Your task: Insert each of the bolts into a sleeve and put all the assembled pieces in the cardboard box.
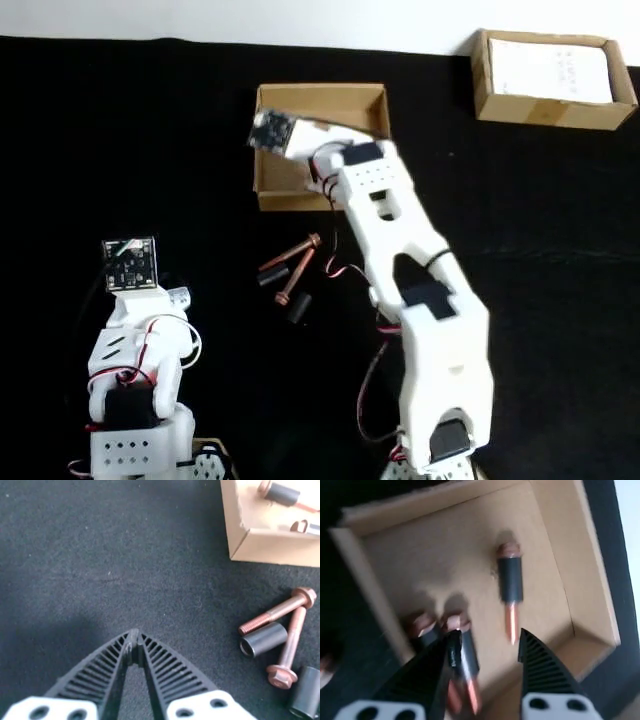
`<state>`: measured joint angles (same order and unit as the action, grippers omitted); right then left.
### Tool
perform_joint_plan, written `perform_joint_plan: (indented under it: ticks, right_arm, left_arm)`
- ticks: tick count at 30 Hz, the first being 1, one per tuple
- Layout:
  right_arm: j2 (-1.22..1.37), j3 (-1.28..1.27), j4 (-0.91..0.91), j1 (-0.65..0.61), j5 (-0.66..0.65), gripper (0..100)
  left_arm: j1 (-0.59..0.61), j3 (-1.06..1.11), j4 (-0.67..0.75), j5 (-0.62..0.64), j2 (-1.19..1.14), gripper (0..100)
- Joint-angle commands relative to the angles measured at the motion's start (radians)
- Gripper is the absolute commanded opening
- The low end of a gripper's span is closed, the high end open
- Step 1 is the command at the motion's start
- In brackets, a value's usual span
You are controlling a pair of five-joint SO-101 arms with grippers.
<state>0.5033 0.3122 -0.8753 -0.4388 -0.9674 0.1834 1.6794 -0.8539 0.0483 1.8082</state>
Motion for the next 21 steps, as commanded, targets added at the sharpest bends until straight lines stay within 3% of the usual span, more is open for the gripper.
perform_joint_plan:
  ticks: [1,8,12,19,21]
  right_arm:
    - [-0.225,0.053,-0.226,-0.015,0.11,13.1]
    - [-0.49,0.05,-0.638,-0.077,0.511,12.8]
    - [-0.579,0.05,-0.7,-0.124,0.822,12.8]
    - [-0.627,0.042,-0.839,-0.14,1.493,12.8]
    - [-0.633,-0.033,-0.862,-0.14,1.587,12.8]
  left_arm:
    - [0.007,0.016,-0.002,0.009,0.005,1]
    - [0.008,0.016,-0.002,0.009,0.004,1]
    - [0.008,0.016,-0.002,0.009,0.004,1]
    - [0.008,0.016,-0.003,0.009,0.002,1]
    - [0.008,0.016,-0.005,0.009,0.002,1]
